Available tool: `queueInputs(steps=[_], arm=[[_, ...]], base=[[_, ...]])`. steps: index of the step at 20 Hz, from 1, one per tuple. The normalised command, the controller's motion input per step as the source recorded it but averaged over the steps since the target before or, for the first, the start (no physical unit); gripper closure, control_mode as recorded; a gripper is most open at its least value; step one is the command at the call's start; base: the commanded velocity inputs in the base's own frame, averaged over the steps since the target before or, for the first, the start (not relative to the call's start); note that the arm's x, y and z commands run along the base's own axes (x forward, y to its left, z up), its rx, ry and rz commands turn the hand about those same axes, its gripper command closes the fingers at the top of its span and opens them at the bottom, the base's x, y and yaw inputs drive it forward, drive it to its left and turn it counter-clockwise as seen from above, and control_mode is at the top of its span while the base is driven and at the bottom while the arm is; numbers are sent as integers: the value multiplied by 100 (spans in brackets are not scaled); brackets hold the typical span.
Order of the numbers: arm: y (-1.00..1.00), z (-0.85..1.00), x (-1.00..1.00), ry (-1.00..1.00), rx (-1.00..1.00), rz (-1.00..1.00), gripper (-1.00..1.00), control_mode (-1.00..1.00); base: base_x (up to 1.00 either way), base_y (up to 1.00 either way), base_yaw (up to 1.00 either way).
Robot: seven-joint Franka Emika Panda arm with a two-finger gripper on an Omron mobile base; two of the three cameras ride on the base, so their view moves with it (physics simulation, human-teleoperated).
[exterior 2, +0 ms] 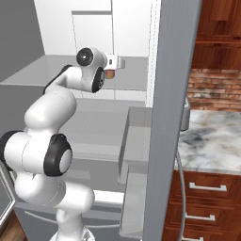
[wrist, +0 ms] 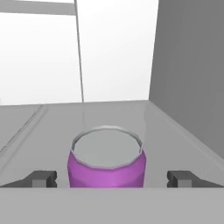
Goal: Open the fridge, grab two sodas, and place both sodas inside the bowl with ice on the dining counter.
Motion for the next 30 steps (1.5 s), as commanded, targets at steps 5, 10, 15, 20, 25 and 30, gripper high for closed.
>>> queueInputs(steps=[5,10,15,20,25,30], arm=[[-3,-9,17,2,1,0,-100,-100],[2,-21,12,4,0,0,100,-100],[1,-19,8,5,0,0,100,-100],[0,-10,6,6,0,0,100,-100],[0,-4,1,1,0,0,100,-100],[-2,-1,-37,-2,0,-1,100,-100]], base=[[0,0,0],[0,0,0],[0,0,0],[0,0,0],[0,0,0],[0,0,0]])
